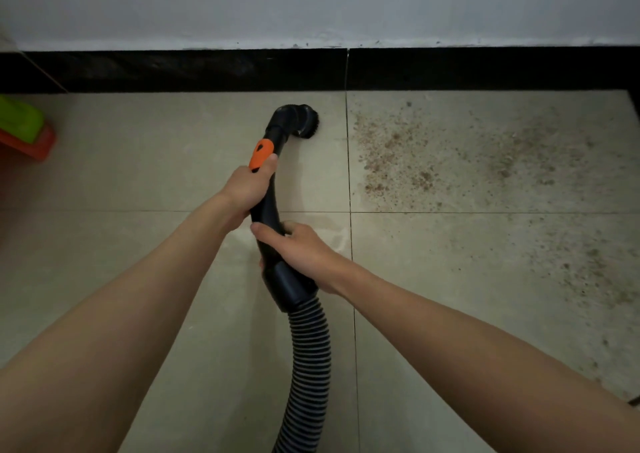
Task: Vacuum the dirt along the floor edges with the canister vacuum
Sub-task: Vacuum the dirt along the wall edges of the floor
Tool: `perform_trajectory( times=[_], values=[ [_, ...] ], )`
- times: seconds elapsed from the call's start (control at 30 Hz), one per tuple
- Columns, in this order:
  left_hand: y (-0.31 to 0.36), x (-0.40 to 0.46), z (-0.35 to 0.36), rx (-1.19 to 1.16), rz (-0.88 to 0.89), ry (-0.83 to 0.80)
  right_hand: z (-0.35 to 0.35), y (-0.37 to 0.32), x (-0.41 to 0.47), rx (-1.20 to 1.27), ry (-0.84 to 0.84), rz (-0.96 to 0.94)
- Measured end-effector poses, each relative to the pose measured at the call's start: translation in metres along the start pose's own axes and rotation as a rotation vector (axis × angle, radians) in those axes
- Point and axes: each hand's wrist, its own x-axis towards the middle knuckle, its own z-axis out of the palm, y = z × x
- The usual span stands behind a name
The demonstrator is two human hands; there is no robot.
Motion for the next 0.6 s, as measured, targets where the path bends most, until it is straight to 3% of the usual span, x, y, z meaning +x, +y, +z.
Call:
perform_trajectory(
  times=[0.13, 0.33, 0.6],
  values=[
    [-0.008, 0.006, -0.023, -0.035, -0.054, 0.079, 0.015, 0.016, -0.006, 0.008, -0.045, 0.059],
    [0.008, 0.018, -0.020, 0.004, -0.030, 0.079, 0.026, 0.017, -0.001, -0.056, 0.233, -0.124],
    [0.035, 0.031, 0.014, 0.031, 0.000, 0.071, -0.012, 0.014, 0.012, 0.009, 0.308, -0.168]
  ],
)
